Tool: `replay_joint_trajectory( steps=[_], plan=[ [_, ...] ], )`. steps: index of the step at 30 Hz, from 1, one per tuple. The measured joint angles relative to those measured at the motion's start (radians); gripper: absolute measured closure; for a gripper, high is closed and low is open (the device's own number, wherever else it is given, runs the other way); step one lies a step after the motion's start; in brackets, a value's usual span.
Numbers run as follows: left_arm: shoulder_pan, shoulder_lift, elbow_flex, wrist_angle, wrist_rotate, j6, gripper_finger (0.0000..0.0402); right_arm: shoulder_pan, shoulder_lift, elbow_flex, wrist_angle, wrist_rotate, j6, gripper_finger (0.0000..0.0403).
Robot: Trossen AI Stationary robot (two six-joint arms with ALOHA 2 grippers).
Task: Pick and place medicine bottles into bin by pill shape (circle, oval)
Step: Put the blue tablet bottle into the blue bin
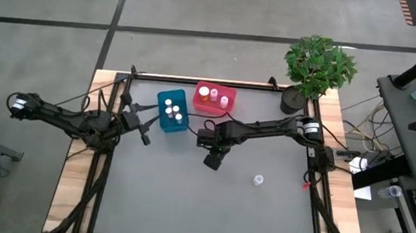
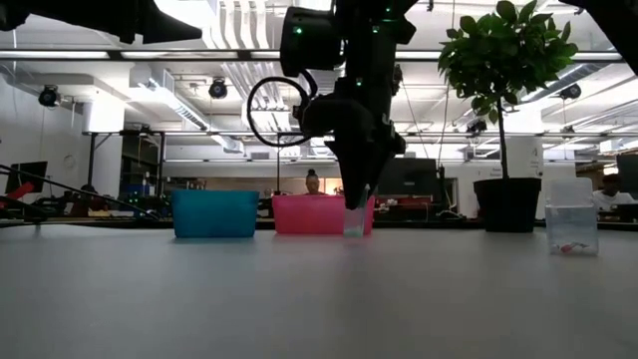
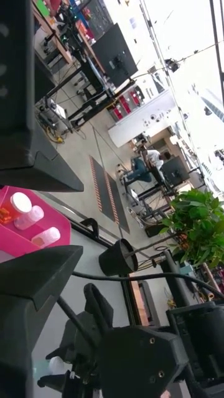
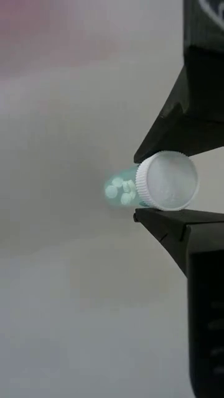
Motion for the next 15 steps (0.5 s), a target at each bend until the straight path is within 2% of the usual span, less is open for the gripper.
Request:
replay_joint_trajectory(
  steps=[15],
  plan=[
    [0.000,0.000,0.000,0.000,0.000,0.000,0.0270,0.000,0.017,-0.001,0.010,0.000,0.003,0.0286]
  ],
)
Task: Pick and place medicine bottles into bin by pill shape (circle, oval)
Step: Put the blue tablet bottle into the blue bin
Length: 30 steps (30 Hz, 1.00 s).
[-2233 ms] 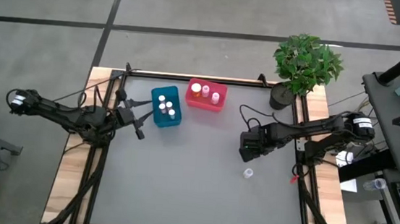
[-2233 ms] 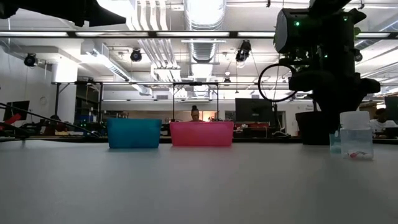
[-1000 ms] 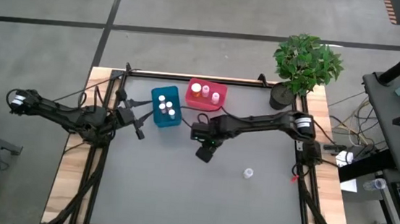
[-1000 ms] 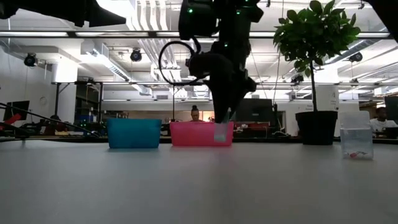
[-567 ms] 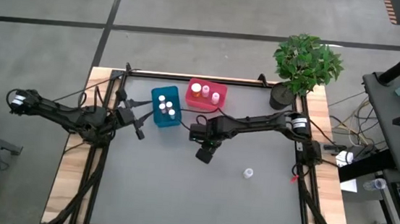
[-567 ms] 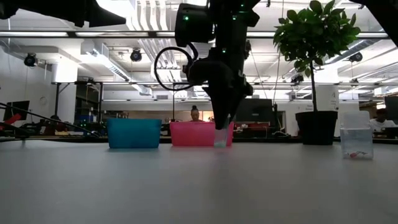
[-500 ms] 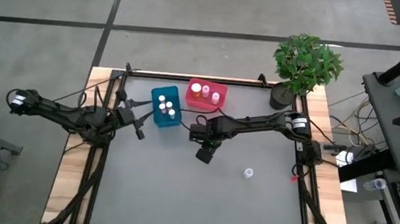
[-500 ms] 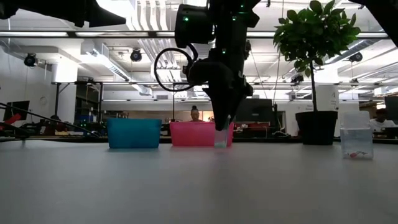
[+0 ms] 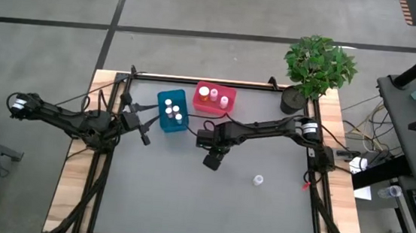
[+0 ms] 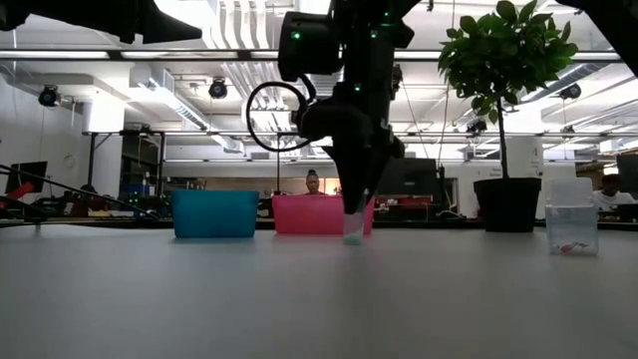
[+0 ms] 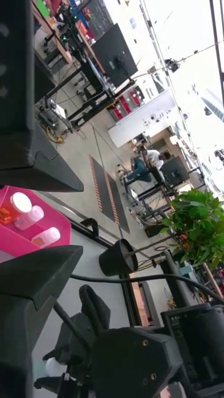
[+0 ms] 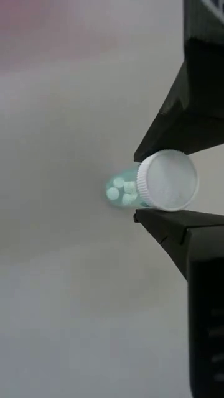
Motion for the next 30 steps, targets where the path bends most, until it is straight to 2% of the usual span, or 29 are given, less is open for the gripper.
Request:
replay_joint_trajectory(
  steps=[8,18,25,30],
  plan=[
    [0.000,0.000,0.000,0.000,0.000,0.000,0.0270,0.000,-0.002,0.000,0.003,0.001,0.005,0.0243],
    [0.000,0.000,0.000,0.000,0.000,0.000,0.0270,0.000,-0.033,0.036,-0.010,0.002,-0.013,0.0241],
    [0.000,0.000,0.000,0.000,0.000,0.000,0.0270,0.002,-0.125,0.027,-0.010,0.008,-0.034,0.0241],
    [0.000,0.000,0.000,0.000,0.000,0.000,0.0270,0.026,-0.216,-0.009,0.011,0.066,-0.073,0.0245]
  ],
)
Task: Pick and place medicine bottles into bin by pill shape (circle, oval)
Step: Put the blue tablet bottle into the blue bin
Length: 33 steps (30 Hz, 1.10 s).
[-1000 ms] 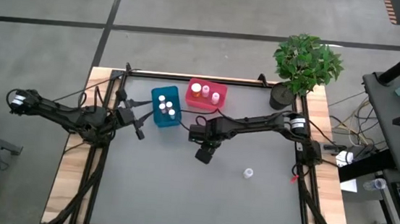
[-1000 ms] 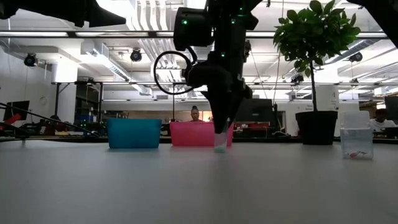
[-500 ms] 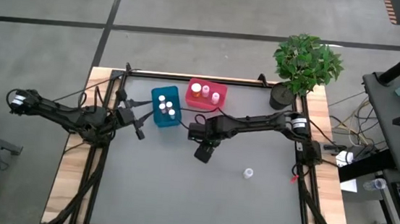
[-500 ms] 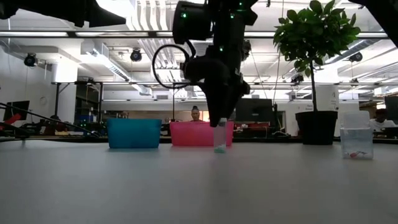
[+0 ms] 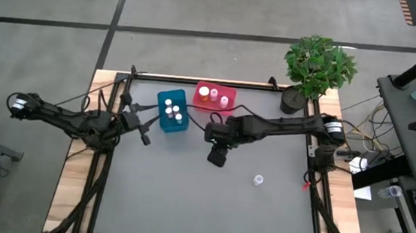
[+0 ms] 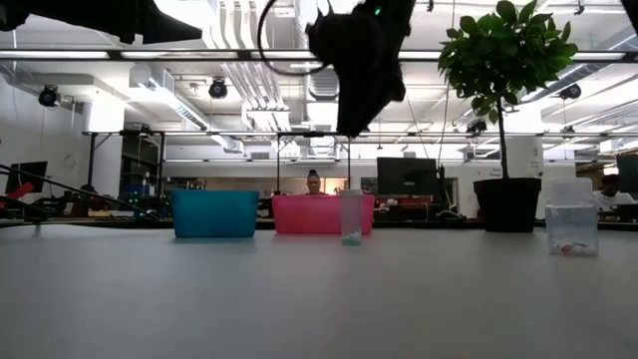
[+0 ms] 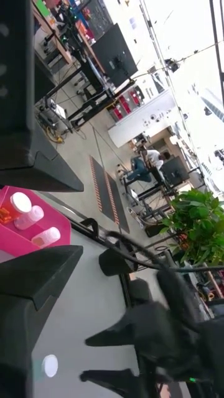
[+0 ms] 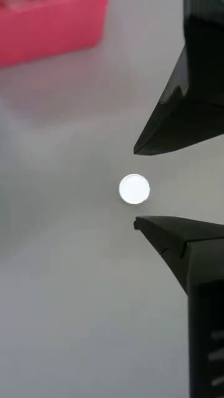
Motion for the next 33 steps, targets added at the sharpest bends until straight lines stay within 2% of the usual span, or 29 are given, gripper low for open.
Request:
replay_joint_trajectory(
  steps=[6,17,22,29,33],
  plan=[
    [0.000,0.006,0.000,0.007,0.000,-0.001,0.0270,0.034,-0.137,-0.159,0.183,0.025,-0.069,0.0256],
    [0.000,0.090,-0.001,0.122,0.000,-0.006,0.0270,0.071,-0.435,-0.635,0.757,0.026,-0.373,0.0279],
    [0.000,0.162,-0.002,0.159,0.002,-0.098,0.0270,0.060,-0.569,-0.782,0.952,0.025,-0.475,0.0290],
    [0.000,0.274,0.001,0.168,0.006,-0.283,0.0270,0.057,-0.737,-0.941,1.128,0.021,-0.601,0.0307],
    [-0.001,0.335,0.006,0.242,0.006,-0.342,0.0270,0.057,-0.814,-1.018,1.211,0.008,-0.645,0.0318]
  ],
)
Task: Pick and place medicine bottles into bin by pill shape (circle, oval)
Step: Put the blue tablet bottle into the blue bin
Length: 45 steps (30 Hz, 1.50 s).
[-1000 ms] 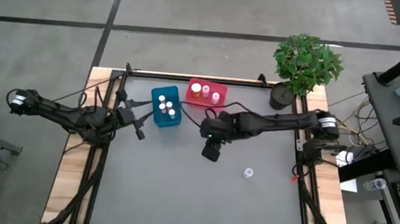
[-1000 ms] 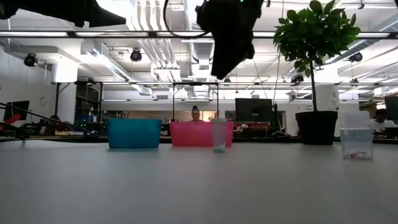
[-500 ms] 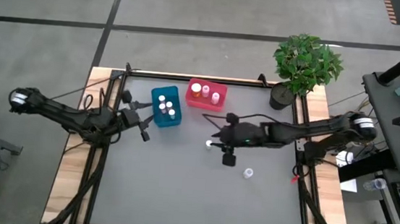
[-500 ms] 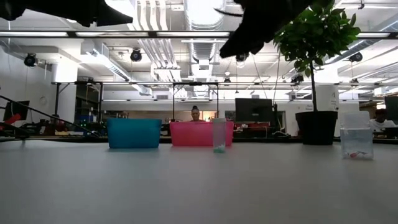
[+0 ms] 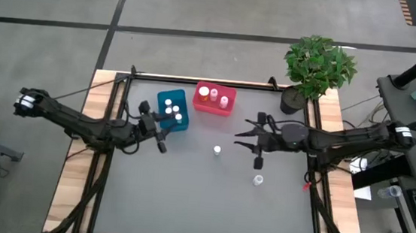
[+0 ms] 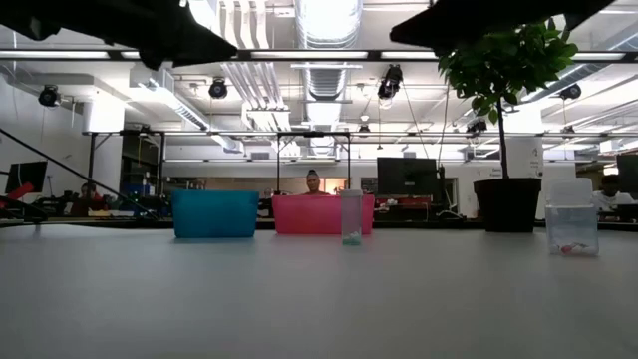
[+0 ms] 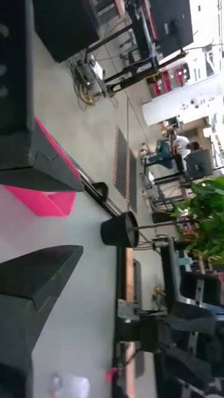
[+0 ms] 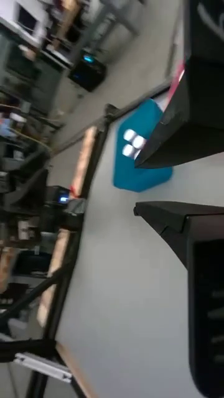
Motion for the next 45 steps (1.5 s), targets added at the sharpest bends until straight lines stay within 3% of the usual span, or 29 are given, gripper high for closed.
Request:
replay_joint_trajectory(
  steps=[9,24,28,38,45],
  plan=[
    [0.000,0.136,0.019,0.240,0.057,-0.001,0.0270,-0.004,-0.164,-0.094,0.070,-0.082,-0.086,0.0335],
    [0.000,0.389,0.240,0.243,0.078,-0.026,0.0270,-0.015,-0.416,-0.198,0.076,-0.083,-0.164,0.0335],
    [0.000,0.447,0.328,0.123,0.154,-0.044,0.0270,-0.015,-0.472,-0.215,0.048,-0.083,-0.171,0.0335],
    [0.043,0.633,0.621,-0.359,0.244,-0.209,0.0270,-0.015,-0.573,-0.229,0.011,-0.082,-0.194,0.0337],
    [0.083,0.760,0.713,-0.464,0.396,-0.236,0.0270,-0.015,-0.628,-0.230,-0.046,-0.082,-0.171,0.0337]
  ],
)
